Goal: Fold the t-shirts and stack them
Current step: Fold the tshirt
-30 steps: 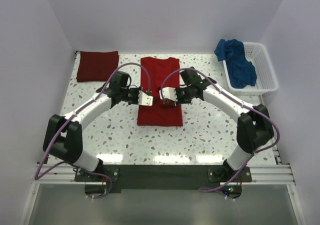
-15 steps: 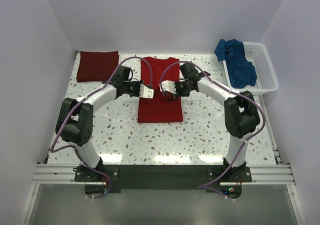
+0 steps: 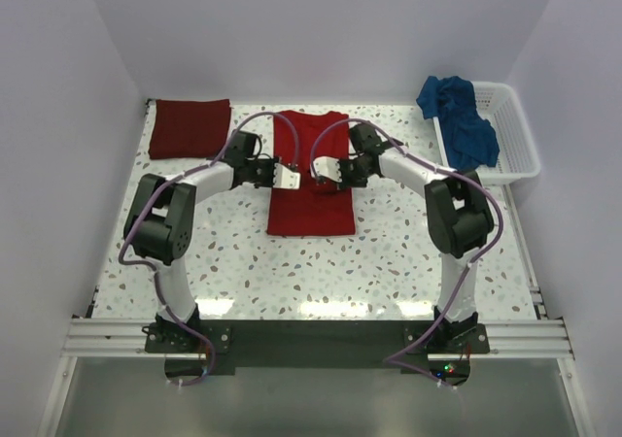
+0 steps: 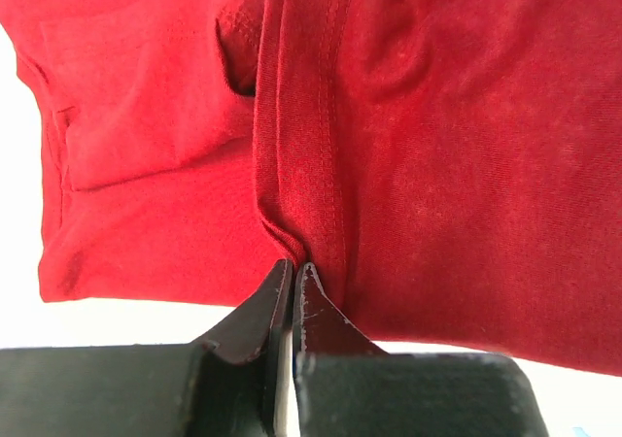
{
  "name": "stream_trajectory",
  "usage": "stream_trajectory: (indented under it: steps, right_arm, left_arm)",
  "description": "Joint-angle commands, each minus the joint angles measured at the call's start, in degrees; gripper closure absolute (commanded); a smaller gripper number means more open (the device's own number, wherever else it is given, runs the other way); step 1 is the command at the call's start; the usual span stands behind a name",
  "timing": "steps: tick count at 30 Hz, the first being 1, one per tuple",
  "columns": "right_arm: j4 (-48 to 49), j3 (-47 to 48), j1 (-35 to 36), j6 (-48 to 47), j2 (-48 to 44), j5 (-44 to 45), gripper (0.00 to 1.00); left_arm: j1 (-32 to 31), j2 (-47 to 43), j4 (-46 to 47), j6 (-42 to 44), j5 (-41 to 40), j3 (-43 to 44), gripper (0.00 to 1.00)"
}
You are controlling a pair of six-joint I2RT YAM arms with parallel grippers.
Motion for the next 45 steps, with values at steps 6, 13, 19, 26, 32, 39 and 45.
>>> stream_trajectory:
  steps: [6,13,19,26,32,39,45]
  right_arm:
    - [1.82,4.83,-0.47,2.79,0.82,4.10,0.66]
    - [-5.37,11.32,-1.79,14.20,-5.15,7.00,0.46]
    - [-16.27,15.98,-1.70,35.98,-7.44,-1.66,0.49]
    - [-11.04,5.47,-0.83,64.21,-10.25,-18.20,0.50]
    - [0.21,-5.09,-0.56,80.03,-8.77,-25.24,0.52]
    - [2.44,-11.60,-1.00,85.87,-2.00,-26.23,0.59]
    - [-2.74,-14.41,-6.88,81.30,4.50,-24.38,0.64]
  left_arm:
    - [1.00,1.07,6.51,-4.90,-1.45,3.75,0.67]
    - [4.69,-4.89,0.63,-22.84,1.18,10.52,0.53]
    - [4.69,-13.07,-5.88,-43.22,9.24,5.97,0.48]
    - [0.92,-15.80,1.83,-71.70,19.63,-5.02,0.42]
    - [-2.51,-13.79,18.36,-90.95,24.38,-15.13,0.43]
    - [-1.73,-5.01,23.93,-98.90,25.35,-19.45,0.43]
    - [2.31,4.93,13.82,-92.31,26.05,-18.92,0.44]
